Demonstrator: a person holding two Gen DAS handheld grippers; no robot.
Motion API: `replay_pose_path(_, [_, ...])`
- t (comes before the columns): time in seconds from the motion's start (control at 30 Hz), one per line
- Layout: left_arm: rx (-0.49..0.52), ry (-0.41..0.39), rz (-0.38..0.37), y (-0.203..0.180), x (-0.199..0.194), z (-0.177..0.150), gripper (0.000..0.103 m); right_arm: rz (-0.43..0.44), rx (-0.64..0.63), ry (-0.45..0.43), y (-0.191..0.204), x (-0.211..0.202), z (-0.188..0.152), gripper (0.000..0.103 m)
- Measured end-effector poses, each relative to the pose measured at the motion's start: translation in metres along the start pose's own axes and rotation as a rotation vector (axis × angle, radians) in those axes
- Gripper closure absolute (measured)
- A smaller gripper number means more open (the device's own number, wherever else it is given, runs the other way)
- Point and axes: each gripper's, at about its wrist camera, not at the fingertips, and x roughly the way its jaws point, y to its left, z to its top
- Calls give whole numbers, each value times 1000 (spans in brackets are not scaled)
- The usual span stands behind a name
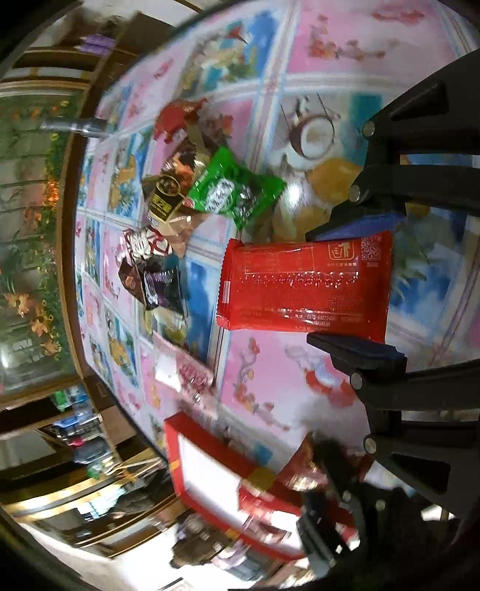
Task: Organize snacks
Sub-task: 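Carry both held snacks toward the red box, lowering the left tool's packet inside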
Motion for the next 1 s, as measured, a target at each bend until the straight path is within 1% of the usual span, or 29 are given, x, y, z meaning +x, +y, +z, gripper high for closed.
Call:
replay_pose_path(0.13, [-16, -28, -10, 4, -11, 4, 74, 260, 161, 39, -19, 4, 0, 56])
replay_pose_path(0.3, [-37, -62, -13, 13, -26, 8, 74, 475, 286, 77, -24, 14, -3, 56])
replay_pose_path(0.37, [-49, -76, -9, 19, -31, 8, 74, 540, 309, 85, -20, 17, -2, 56])
replay_pose_path(0.53, [-106, -100, 12, 44, -42, 7, 74, 622, 289, 91, 6, 21, 7, 57])
replay_pose_path(0.57, [-119, -103, 15, 48, -44, 7, 74, 653, 283, 92, 15, 22, 10, 58])
replay_pose_path(0.6, [-133, -108, 21, 53, -46, 6, 74, 681, 280, 94, 21, 24, 12, 76])
replay_pose_path(0.63, [-142, -113, 33, 58, -47, 6, 74, 720, 282, 100, 29, 27, 16, 85])
replay_pose_path(0.67, [-152, -117, 38, 64, -47, 6, 74, 714, 278, 103, 35, 29, 18, 85])
replay_pose_path(0.7, [-172, -110, 46, 72, -46, 4, 74, 643, 255, 103, 44, 31, 21, 85])
replay_pose_path(0.73, [-194, -108, 48, 78, -46, 3, 74, 516, 206, 89, 54, 32, 24, 85])
replay_pose_path(0.77, [-210, -108, 43, 84, -47, 1, 74, 432, 164, 77, 61, 33, 25, 85])
replay_pose_path(0.8, [-215, -109, 43, 87, -47, 0, 74, 411, 145, 86, 65, 35, 26, 85])
replay_pose_path(0.83, [-215, -114, 52, 88, -48, -2, 74, 428, 151, 106, 67, 37, 25, 85])
replay_pose_path(0.87, [-216, -117, 58, 90, -49, -3, 74, 427, 148, 114, 69, 37, 25, 84])
replay_pose_path(0.9, [-219, -117, 57, 92, -49, -4, 74, 398, 120, 114, 75, 36, 24, 82])
replay_pose_path(0.93, [-226, -118, 54, 94, -49, -4, 74, 347, 75, 114, 83, 34, 23, 71])
replay_pose_path(0.97, [-232, -121, 53, 96, -49, -5, 73, 310, 35, 117, 91, 32, 21, 63])
replay_pose_path(1.0, [-233, -125, 54, 97, -50, -5, 74, 299, 7, 119, 97, 30, 19, 50])
